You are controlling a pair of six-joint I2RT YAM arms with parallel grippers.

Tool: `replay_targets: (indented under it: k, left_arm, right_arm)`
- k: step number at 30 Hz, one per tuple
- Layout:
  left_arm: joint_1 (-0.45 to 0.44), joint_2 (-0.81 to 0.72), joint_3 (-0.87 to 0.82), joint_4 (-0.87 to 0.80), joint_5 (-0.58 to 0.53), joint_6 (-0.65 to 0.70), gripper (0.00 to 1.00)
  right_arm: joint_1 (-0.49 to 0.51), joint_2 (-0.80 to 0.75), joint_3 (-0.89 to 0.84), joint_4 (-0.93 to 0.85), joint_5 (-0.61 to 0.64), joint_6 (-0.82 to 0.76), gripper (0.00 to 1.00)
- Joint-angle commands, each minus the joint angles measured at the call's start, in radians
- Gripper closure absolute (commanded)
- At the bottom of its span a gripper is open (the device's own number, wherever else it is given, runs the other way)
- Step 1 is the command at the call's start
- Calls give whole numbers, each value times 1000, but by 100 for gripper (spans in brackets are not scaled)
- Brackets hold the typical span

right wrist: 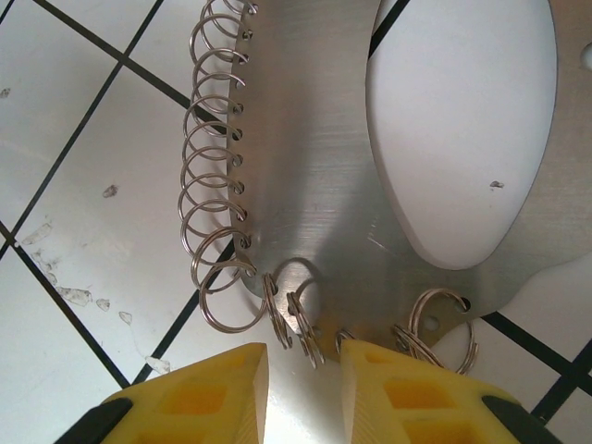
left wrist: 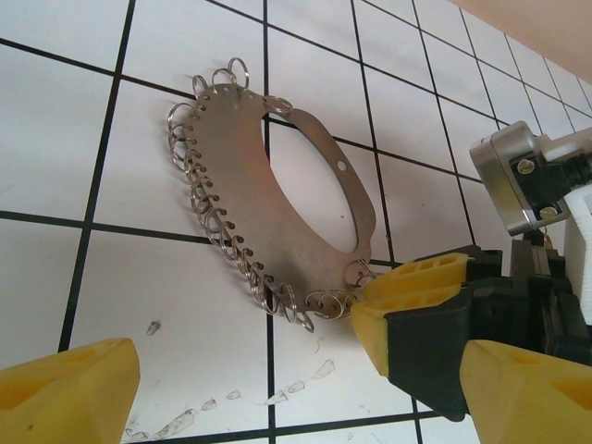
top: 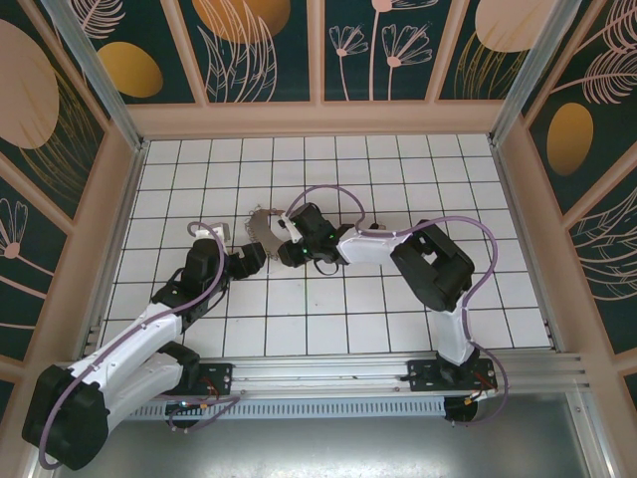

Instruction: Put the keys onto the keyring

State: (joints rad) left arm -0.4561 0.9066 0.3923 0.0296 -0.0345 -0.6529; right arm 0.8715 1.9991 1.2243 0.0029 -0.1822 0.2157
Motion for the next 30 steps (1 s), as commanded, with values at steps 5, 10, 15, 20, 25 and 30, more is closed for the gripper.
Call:
replay_targets:
  k: [5, 10, 15, 20, 25, 30]
  left_arm:
    - [5, -20, 2, -3, 12, 1, 11]
    - [5, -20, 2, -5, 13, 2, 11]
    - [5, -21, -1, -5, 15, 0, 11]
    - [6, -24, 0, -5, 16, 1, 11]
    - [5, -25, 5, -7, 21, 1, 11]
    - [5, -31, 12, -16, 24, 5, 11]
  right_arm:
    - [-5, 44, 32, 15, -20, -1, 74]
    - [-8, 52, 31, 23, -30, -1, 74]
    - [-9, 55, 30, 36, -34, -1, 80]
    - [-10, 55, 29, 37, -31, -4, 86]
    - [-12, 49, 25, 35, -29, -11, 93]
    - [-12, 4, -18, 60, -23, -41, 98]
